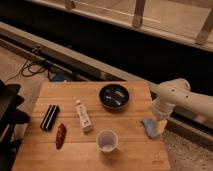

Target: Place the white sponge in the ceramic cup

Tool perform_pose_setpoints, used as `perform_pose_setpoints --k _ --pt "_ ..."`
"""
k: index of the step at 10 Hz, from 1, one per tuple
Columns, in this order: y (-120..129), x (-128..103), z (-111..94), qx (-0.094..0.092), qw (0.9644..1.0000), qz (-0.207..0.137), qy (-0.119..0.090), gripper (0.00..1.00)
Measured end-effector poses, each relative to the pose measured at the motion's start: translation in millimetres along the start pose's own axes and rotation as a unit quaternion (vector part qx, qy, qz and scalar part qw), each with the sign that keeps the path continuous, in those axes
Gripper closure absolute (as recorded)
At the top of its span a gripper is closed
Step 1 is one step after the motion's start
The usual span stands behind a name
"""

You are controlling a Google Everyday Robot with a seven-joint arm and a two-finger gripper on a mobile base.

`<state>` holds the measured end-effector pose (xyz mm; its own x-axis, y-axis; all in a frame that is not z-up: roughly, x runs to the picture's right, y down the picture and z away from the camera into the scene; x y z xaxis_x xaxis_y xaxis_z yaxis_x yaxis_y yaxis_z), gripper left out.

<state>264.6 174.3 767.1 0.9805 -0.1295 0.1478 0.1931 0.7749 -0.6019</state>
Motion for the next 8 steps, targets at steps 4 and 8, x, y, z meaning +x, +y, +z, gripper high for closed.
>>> perform_pose_setpoints --k 4,8 --pt "3 12 17 0.007 0.9995 0.028 0.008 0.2" --pt "9 21 40 0.0 0.9992 0.039 0.001 0.2"
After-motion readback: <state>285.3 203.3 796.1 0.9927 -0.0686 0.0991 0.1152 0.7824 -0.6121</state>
